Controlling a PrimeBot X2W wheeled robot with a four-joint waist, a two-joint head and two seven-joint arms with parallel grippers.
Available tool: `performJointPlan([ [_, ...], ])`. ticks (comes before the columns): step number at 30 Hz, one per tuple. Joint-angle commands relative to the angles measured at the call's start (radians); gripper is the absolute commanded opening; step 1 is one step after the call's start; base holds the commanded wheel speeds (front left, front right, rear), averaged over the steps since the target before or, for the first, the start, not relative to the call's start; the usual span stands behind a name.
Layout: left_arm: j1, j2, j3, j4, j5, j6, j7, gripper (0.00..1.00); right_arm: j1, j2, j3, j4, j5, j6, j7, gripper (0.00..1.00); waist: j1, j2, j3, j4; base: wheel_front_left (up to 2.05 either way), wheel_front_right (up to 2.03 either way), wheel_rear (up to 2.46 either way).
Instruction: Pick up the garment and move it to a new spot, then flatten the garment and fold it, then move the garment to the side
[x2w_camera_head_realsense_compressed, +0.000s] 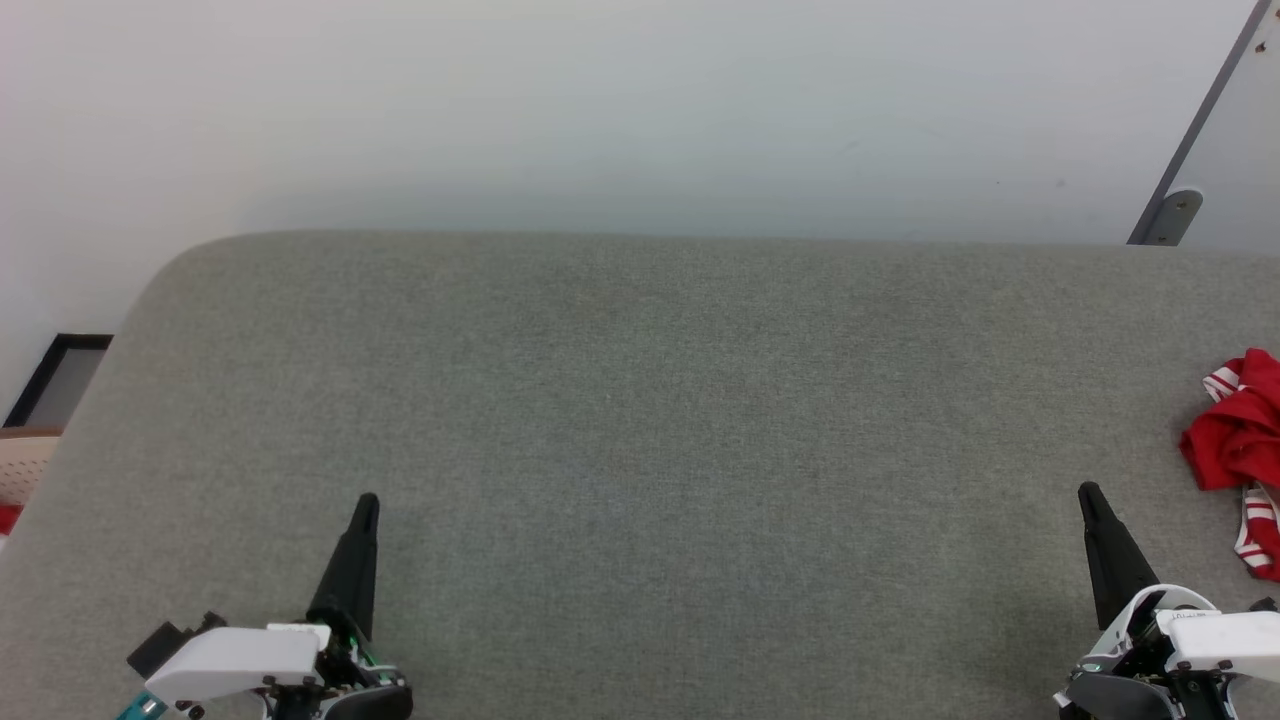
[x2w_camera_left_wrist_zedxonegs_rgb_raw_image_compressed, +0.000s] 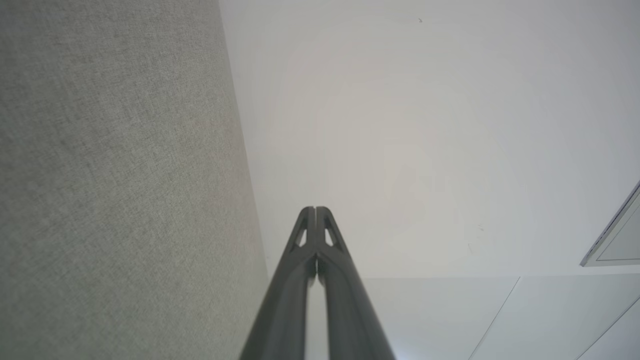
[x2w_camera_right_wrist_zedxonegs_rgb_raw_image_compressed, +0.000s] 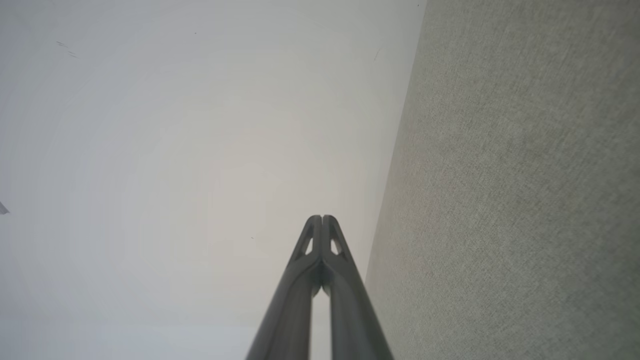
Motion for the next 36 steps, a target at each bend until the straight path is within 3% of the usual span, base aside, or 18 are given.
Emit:
performJointPlan([
  [1, -0.010, 0.000, 0.002, 0.001, -0.003, -0.006, 0.003, 0.00, -0.001, 0.004, 0.000, -0.003, 0.002, -0.001, 0.003, 0.00, 0.0000, 0.0000, 0.000, 0.000, 0.00, 0.00, 0.00],
  [36, -0.010, 0.000, 0.002, 0.001, -0.003, -0.006, 0.003, 0.00, -0.001, 0.004, 0.001, -0.003, 0.002, -0.001, 0.002, 0.00, 0.0000, 0.0000, 0.000, 0.000, 0.00, 0.00, 0.00],
])
